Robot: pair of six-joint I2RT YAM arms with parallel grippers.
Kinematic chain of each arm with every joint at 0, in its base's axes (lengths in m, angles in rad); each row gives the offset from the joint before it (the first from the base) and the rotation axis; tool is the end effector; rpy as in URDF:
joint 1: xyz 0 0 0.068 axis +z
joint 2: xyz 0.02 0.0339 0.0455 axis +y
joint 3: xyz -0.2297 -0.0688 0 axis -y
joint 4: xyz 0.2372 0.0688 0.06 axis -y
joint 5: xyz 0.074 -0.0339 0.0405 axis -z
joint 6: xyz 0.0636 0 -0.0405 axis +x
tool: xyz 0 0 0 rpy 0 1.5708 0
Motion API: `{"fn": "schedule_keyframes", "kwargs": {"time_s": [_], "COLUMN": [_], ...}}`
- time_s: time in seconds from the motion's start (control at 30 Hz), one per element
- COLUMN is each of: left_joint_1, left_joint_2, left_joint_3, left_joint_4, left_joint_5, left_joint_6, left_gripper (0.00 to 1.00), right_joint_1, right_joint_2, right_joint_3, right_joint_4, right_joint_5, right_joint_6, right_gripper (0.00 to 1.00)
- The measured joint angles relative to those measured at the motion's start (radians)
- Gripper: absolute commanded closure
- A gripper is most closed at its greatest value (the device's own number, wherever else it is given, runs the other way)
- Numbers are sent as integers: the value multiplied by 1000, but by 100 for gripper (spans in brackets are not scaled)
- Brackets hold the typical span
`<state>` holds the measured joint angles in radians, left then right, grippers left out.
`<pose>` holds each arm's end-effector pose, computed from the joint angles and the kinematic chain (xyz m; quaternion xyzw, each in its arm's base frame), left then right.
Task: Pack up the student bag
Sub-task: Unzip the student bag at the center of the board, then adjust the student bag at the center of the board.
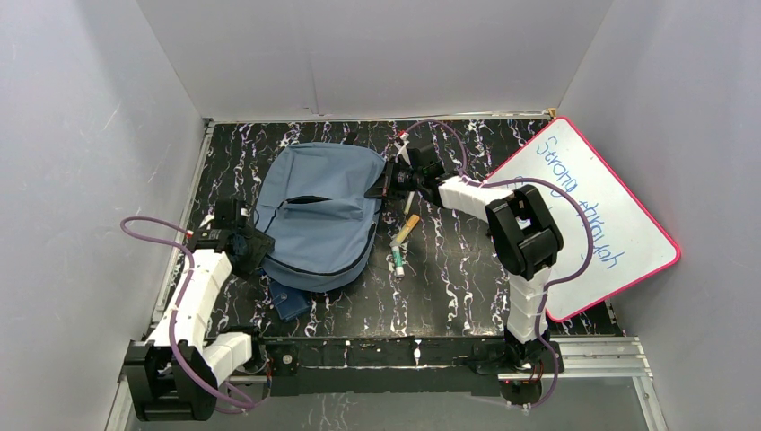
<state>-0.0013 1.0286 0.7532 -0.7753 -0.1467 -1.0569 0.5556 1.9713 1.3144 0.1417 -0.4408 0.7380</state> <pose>0.2141 0.0090 0.1847 -0.5017 0.8231 -0.0683 0.2571 0.3667 0.2596 0.1629 -0.0329 0.8495 0.4469 0.2784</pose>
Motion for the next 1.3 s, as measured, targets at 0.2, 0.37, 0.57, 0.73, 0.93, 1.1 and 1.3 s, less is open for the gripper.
{"fn": "schedule_keyframes", "kwargs": {"time_s": [0.2, 0.37, 0.57, 0.73, 0.93, 1.1, 1.3], "left_joint_1": [0, 0, -1, -1, 0, 37, 114], "left_joint_2": [6, 58, 95, 147, 290, 427, 558], "left_joint_3": [-2, -24, -8, 116, 311, 430, 517], "left_joint_4": [71, 147, 188, 209, 260, 298, 357], "left_joint_5": [42, 60, 61, 52, 32, 23, 18], "left_joint_6": [-12, -9, 14, 66, 151, 209, 258], "left_gripper": [59, 85, 100, 100, 100, 100, 100], "right_joint_1": [0, -1, -2, -3, -6, -3, 35], "right_joint_2": [0, 0, -7, -16, -41, -74, -101], "right_joint_3": [0, 0, -2, -2, -2, -16, -30], "right_joint_4": [4, 5, 4, 3, -14, -18, -24], "right_joint_5": [-5, -8, -9, -15, -24, -38, -94], "right_joint_6": [4, 11, 12, 19, 27, 55, 60], "right_gripper": [99, 99, 99, 97, 88, 68, 52]}}
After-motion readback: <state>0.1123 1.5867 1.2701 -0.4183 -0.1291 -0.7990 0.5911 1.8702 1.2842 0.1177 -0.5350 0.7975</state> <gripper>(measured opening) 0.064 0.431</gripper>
